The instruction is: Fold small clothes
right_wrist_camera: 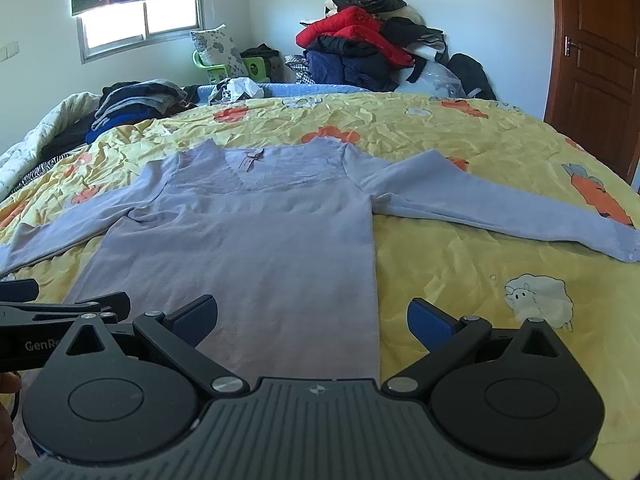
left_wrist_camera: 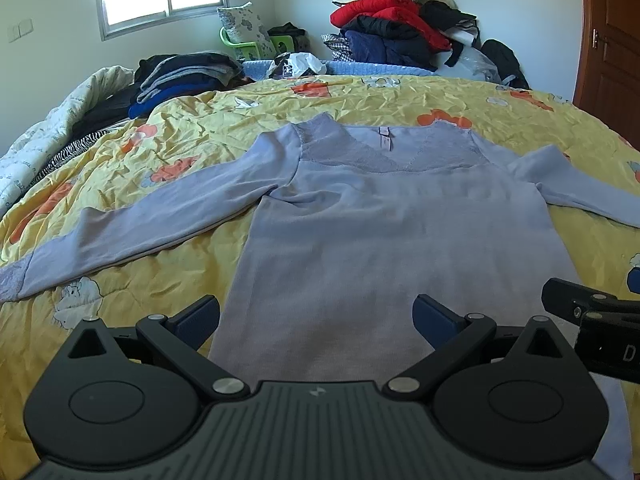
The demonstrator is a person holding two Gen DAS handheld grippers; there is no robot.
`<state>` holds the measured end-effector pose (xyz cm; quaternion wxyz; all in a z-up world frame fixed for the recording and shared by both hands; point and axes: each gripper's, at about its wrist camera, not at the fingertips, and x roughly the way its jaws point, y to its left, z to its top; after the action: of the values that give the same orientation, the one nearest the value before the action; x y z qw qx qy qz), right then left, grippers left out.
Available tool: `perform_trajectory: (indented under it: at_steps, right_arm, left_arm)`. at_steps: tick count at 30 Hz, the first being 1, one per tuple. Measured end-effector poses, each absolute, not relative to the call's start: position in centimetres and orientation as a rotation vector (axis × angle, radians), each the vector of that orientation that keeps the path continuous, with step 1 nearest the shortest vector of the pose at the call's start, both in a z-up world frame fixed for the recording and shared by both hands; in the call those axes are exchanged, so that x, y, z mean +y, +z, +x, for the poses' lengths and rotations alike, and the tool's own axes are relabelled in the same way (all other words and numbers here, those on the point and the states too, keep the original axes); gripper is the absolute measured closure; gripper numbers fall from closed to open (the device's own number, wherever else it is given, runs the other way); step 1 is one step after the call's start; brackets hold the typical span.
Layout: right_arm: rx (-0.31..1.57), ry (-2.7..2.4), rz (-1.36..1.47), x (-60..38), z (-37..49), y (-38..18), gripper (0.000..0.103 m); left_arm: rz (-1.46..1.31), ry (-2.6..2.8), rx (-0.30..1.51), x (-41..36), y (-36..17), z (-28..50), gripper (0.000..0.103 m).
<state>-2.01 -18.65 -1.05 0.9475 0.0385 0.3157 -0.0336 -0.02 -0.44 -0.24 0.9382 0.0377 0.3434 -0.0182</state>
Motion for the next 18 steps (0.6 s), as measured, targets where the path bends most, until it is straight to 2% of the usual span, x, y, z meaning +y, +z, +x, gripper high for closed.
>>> perform_trajectory:
  at_steps: [18]
  right_arm:
    - [0.649, -0.058, 0.101, -18.73, -2.02, -1.32, 0.001]
  left_arm:
    - [0.076, -0.041, 0.702, -0.28, -0.37, -0.06, 0.000]
